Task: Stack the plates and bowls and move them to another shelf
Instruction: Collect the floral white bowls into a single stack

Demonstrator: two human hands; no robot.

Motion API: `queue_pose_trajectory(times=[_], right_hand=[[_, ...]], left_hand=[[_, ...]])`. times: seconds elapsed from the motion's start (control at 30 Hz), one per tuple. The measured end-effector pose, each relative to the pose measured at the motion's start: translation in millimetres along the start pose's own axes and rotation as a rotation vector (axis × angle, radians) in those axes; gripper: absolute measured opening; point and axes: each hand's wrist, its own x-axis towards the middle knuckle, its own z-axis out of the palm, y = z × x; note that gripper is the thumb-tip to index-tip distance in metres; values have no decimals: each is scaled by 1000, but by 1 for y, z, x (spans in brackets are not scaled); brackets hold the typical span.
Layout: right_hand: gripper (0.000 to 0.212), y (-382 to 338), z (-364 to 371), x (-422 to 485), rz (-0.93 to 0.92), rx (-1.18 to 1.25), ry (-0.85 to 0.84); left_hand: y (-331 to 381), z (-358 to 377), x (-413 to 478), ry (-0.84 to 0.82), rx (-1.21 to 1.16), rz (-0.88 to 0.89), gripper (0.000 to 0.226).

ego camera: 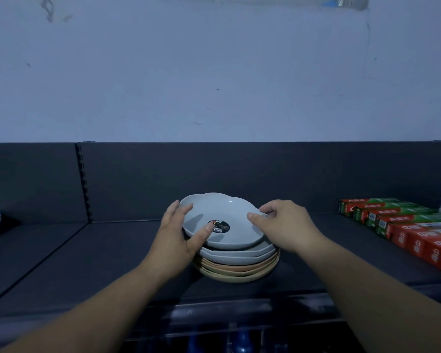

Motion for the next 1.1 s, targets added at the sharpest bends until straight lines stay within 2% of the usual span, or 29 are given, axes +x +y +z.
queue_pose_trajectory(times=[0.17, 0.43, 0.77, 1.1], right_hand=[[43, -11, -6, -3, 21, -31, 25], [45, -69, 16, -24, -45, -78, 65], [47, -221, 138, -74, -235, -24, -72], [49, -336, 276, -115, -350, 14, -263]], left_hand=[[-2, 1, -4, -25, 54, 32, 70], [-8, -46, -19, -41, 18, 31, 74], [-86, -219, -69, 64, 211, -24, 75], [-179, -363, -131, 182, 391, -125, 60]])
